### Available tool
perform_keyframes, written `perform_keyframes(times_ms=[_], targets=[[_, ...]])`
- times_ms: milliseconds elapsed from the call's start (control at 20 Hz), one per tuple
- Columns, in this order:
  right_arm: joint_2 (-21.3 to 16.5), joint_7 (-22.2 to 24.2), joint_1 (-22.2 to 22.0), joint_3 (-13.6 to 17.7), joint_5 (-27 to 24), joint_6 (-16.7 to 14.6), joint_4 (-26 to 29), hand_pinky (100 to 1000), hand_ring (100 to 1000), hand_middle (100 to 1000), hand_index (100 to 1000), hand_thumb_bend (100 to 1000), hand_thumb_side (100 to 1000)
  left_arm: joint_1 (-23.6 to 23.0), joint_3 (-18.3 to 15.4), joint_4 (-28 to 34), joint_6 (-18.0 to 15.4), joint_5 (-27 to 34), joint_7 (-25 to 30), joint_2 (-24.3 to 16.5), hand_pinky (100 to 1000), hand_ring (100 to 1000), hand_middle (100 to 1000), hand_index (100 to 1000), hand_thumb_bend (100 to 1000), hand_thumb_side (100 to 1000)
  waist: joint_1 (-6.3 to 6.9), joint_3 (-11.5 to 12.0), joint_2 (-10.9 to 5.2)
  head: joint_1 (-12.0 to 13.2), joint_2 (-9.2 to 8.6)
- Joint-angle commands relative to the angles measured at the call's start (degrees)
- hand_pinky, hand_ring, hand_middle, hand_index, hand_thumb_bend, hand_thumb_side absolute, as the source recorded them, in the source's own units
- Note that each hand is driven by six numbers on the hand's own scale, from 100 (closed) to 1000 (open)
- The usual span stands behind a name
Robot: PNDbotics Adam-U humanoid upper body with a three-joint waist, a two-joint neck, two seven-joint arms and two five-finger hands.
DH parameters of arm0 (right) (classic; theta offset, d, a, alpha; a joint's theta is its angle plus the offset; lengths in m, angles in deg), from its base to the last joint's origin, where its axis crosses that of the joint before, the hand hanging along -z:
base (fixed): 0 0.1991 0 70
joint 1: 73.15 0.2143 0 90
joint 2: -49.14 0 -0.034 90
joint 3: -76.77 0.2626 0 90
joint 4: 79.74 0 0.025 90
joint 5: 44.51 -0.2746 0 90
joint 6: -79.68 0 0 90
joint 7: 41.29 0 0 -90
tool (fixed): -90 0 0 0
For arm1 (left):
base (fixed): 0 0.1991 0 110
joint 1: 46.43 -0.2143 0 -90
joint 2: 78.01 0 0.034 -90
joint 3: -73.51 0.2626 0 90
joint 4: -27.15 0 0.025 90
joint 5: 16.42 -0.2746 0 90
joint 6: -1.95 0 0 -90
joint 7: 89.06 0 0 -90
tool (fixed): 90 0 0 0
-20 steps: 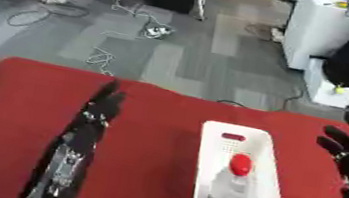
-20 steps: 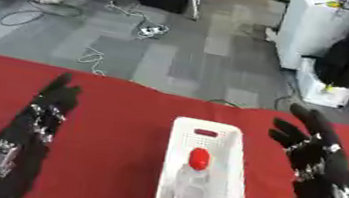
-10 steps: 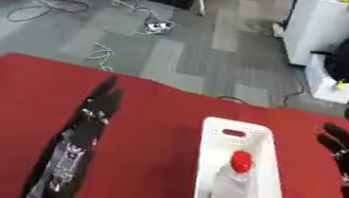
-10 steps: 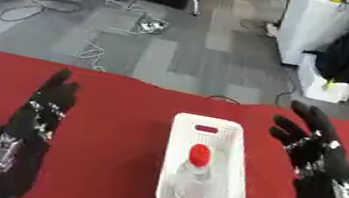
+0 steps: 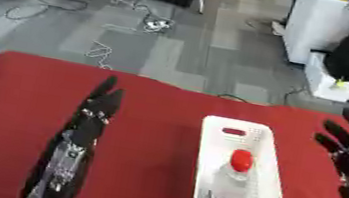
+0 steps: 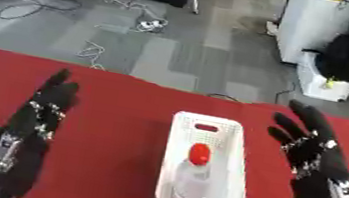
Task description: Pick up objects on the table and place them in the box.
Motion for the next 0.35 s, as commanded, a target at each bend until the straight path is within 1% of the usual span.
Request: perform_keyframes(times_ms=[50, 200, 250, 350], targets=[[-1.03, -0.17, 0.69, 0.11, -0.47, -0.37, 1.03, 904, 921, 969, 1000, 100, 964, 0.39, -0.11, 1.01, 0.04, 0.28, -0.28, -0.69, 1000, 1000, 1000, 902, 100, 1000, -0.07, -0.39, -0.80, -0.83, 0.17], [-1.15, -0.36, 0.70, 0.18, -0.70, -0.55, 0.99, 902, 918, 968, 1000, 100, 964, 0.32, -0.29, 1.09, 0.16, 0.29, -0.51, -0.80, 1000, 1000, 1000, 901, 100, 1000, -0.06, -0.92, -0.91, -1.16, 0.22], [-1.20, -0.40, 0.70, 0.22, -0.68, -0.60, 0.97, 901, 915, 968, 1000, 100, 941, 0.30, -0.35, 1.13, 0.19, 0.21, -0.55, -0.84, 1000, 1000, 1000, 903, 100, 1000, -0.04, -1.03, -0.93, -1.21, 0.22], [-1.30, -0.24, 0.67, 0.33, -0.18, -0.60, 0.91, 900, 914, 971, 1000, 100, 856, 0.24, -0.50, 1.18, 0.26, -0.33, -0.48, -0.92, 1000, 1000, 1000, 915, 100, 916, 0.02, -1.18, -0.97, -1.31, 0.27]])
